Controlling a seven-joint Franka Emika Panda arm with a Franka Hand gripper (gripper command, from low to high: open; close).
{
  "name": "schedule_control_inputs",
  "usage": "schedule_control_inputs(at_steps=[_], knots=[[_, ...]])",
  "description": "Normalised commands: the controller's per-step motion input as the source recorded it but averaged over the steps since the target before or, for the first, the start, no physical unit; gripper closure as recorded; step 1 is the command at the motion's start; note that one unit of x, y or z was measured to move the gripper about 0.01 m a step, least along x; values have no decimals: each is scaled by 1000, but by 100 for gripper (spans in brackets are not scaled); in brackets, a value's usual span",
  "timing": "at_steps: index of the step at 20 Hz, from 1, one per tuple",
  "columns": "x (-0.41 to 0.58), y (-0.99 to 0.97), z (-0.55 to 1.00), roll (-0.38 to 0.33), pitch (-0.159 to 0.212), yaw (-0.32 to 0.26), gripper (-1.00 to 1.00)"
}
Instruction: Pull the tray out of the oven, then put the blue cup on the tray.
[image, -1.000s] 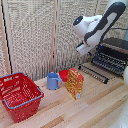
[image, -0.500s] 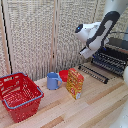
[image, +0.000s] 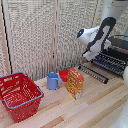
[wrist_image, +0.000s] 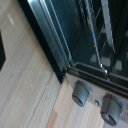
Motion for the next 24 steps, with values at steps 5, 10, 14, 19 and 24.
schedule_control_inputs(at_steps=[5, 10, 14, 19, 24], knots=[[4, -583, -102, -50, 0, 0, -100], [93, -306, -110, -8, 23, 0, -100], [26, -3, -84, 0, 61, 15, 100], [-23, -371, 1, 3, 19, 9, 100], [-179, -884, 85, 14, 0, 3, 100]])
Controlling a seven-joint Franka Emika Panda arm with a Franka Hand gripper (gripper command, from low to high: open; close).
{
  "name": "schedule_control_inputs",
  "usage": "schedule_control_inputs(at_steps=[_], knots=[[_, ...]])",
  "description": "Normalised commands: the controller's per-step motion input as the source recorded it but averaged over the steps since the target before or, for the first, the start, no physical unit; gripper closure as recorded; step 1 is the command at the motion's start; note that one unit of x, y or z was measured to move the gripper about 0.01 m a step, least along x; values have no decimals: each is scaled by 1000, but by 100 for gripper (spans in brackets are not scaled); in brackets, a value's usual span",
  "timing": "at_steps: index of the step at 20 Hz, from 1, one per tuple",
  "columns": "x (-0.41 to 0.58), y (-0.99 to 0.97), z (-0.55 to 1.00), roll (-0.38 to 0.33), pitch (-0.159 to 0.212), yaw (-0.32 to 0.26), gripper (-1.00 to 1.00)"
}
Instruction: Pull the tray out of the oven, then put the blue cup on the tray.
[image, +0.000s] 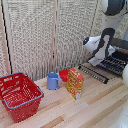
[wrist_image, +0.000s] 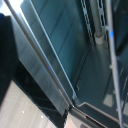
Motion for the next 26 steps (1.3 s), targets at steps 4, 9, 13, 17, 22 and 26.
schedule_control_inputs(at_steps=[4, 9, 13, 17, 22, 26], knots=[[-135, -477, 133, 9, 0, 12, 100], [-23, -160, 109, 19, 4, -71, 100], [-4, 235, -11, 0, 2, -183, 100], [29, 789, 15, -33, -26, -114, 100], [398, 862, 76, -45, -107, -42, 100], [503, 761, 54, -8, -164, -22, 100]])
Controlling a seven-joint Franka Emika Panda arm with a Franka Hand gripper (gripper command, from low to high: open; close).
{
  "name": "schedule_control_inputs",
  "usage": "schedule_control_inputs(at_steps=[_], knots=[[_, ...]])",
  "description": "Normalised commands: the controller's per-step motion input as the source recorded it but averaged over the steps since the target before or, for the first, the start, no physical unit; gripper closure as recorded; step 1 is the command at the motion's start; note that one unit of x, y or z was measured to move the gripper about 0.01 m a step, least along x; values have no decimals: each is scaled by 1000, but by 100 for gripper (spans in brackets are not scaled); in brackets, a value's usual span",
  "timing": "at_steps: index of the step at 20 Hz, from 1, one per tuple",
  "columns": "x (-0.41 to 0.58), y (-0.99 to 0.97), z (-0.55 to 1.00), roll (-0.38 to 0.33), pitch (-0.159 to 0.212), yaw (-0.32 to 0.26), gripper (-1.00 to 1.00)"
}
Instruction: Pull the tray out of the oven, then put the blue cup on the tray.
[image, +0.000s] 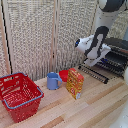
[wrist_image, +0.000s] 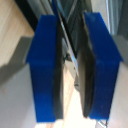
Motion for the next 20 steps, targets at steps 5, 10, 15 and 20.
schedule_control_inputs(at_steps=[5, 10, 15, 20], knots=[[444, 735, -90, -20, -137, 0, 100], [411, 928, -209, -20, -44, 0, 100], [429, 906, -241, 2, 1, 0, 100], [240, 352, -118, 27, 30, 15, 100]])
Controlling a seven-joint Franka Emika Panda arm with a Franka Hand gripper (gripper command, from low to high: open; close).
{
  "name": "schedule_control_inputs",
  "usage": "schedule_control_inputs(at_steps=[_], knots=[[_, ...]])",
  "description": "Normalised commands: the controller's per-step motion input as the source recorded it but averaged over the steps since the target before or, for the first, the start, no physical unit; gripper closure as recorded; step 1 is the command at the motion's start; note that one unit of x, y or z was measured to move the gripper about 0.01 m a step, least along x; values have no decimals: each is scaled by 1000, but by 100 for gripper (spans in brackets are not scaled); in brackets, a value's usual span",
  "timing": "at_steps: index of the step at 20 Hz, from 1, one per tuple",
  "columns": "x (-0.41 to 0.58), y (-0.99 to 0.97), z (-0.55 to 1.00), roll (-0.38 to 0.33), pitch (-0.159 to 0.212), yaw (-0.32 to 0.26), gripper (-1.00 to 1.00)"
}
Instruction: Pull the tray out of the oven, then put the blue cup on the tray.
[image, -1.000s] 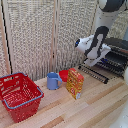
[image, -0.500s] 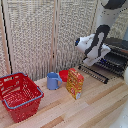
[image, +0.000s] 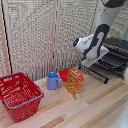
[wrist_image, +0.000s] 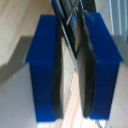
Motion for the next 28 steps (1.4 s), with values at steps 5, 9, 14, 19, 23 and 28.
schedule_control_inputs(at_steps=[5, 9, 14, 19, 23, 28], knots=[[35, 42, -44, 50, 8, 44, -100], [129, -6, 373, 129, -74, -22, -100], [209, 30, 725, 64, -42, -133, -100], [173, 131, 819, 24, -48, -176, -100], [64, 263, 694, 107, -32, -195, -100], [75, 379, 489, 167, -44, -194, -100]])
